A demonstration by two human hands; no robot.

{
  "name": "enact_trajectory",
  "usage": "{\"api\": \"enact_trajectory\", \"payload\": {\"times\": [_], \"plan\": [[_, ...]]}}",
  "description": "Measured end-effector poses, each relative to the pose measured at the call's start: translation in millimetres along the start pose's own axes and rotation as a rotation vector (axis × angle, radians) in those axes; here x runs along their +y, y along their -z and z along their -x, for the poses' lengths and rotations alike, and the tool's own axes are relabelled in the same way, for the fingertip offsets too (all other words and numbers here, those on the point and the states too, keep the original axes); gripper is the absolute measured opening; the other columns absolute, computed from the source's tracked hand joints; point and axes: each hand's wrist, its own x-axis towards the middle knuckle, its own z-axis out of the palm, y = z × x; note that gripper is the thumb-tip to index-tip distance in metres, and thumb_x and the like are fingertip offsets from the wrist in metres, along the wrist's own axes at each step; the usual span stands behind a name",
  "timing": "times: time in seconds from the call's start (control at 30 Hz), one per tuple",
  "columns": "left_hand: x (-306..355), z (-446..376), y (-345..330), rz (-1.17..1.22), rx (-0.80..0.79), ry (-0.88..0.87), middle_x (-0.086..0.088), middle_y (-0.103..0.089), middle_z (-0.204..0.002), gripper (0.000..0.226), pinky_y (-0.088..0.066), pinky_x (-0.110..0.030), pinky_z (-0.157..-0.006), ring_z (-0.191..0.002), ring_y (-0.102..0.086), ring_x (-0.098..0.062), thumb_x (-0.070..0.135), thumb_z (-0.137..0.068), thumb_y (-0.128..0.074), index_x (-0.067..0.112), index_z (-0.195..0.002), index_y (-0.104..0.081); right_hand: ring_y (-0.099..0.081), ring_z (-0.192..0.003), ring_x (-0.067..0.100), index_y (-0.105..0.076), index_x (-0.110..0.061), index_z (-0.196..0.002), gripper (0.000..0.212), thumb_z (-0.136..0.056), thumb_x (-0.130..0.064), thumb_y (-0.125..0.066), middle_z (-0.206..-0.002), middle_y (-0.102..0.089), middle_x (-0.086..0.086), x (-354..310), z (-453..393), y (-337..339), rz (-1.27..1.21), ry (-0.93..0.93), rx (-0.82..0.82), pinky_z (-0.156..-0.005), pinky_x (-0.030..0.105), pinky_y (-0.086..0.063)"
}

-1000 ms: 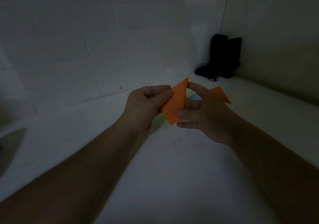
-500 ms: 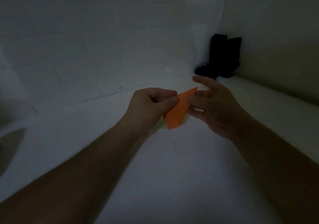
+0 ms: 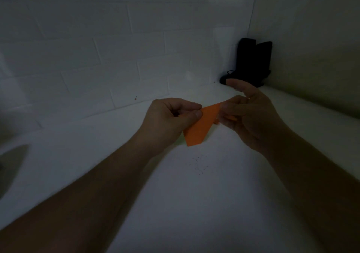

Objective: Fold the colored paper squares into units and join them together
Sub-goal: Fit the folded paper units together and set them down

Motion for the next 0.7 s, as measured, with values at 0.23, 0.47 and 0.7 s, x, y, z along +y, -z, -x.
{"api": "enact_trajectory", "payload": {"times": [0.23, 0.47, 0.7], "plan": [[-4, -2, 1, 0.043, -0.021, 0.062, -0.007, -0.079, -0.086, 0.012, -0.058, -0.027, -0.074, -0.078, -0.072, -0.013, 0.007, -0.087, -0.08, 0.018, -0.092, -0.081, -0.062, -0.057, 0.011, -0.06, -0.018, -0.128, 0.048, -0.09, 0.012, -0.057, -0.063, -0.057, 0.0, -1, 3, -5, -0.015, 0.007, -0.001, -0.07, 0.038, -0.059], [-2, -3, 1, 0.137, 0.017, 0.114, -0.006, -0.078, -0.082, 0.012, -0.057, -0.028, -0.068, -0.076, -0.072, -0.016, 0.004, -0.088, -0.076, 0.016, -0.089, -0.078, -0.072, -0.085, 0.024, -0.044, -0.017, -0.145, 0.06, -0.092, 0.005, -0.063, -0.074, -0.069, 0.007, 9, 5, -13, 0.008, -0.034, -0.058, -0.083, 0.044, -0.061], [-4, -5, 0, 0.149, 0.042, 0.098, -0.01, -0.079, -0.086, 0.012, -0.06, -0.031, -0.072, -0.079, -0.074, -0.02, 0.004, -0.088, -0.077, 0.015, -0.092, -0.079, -0.074, -0.095, 0.028, -0.035, -0.022, -0.15, 0.07, -0.092, 0.003, -0.063, -0.079, -0.075, 0.006, 7, 9, -15, 0.005, -0.068, -0.103, -0.08, 0.041, -0.061]]}}
